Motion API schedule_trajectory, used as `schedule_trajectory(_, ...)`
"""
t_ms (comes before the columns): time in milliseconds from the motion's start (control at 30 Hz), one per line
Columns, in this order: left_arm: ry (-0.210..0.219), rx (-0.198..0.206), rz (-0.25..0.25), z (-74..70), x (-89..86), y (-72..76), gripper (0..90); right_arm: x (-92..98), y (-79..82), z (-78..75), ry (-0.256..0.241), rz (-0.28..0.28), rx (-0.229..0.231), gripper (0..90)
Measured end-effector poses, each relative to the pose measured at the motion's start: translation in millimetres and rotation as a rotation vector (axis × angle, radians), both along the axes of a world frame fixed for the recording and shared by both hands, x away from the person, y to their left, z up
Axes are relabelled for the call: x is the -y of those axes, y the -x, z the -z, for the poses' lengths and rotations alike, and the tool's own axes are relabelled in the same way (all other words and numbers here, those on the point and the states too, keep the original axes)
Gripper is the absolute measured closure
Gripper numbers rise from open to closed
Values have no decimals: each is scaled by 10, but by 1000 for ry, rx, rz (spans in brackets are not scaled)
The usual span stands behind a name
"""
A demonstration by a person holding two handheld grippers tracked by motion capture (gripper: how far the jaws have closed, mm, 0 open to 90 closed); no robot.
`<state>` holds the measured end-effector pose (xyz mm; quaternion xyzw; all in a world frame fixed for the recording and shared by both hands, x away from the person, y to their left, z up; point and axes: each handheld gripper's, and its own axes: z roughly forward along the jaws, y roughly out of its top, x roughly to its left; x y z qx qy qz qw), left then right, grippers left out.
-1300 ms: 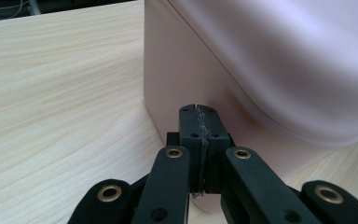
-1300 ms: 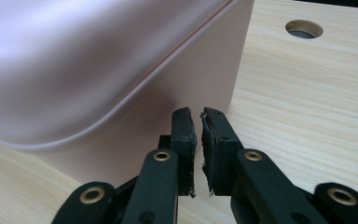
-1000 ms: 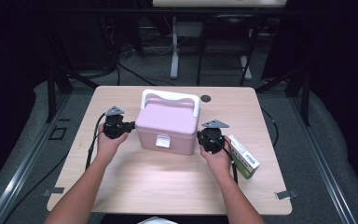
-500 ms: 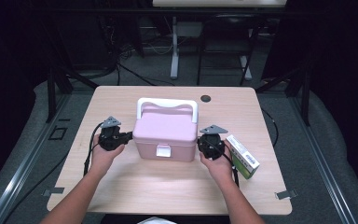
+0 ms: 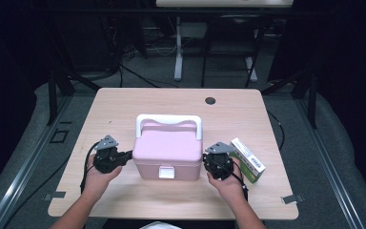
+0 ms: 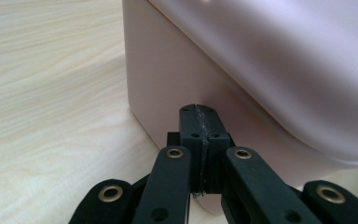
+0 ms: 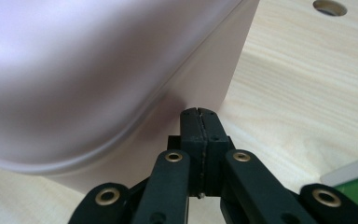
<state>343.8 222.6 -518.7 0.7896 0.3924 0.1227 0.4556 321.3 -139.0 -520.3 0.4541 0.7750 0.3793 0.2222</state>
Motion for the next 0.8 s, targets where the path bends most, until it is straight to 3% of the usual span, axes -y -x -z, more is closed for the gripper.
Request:
schedule_trajectory(133, -19, 11, -1, -9, 29, 118, 900, 37, 73, -3, -17, -5, -16, 900)
schedule_trajectory(267, -10, 2, 1, -6, 20, 191, 900, 59, 144, -13, -27, -21, -34, 900)
schedule_trajectory(800, -8, -4, 25, -7, 3, 467, 900, 55, 403, -27, 25, -53, -19, 900)
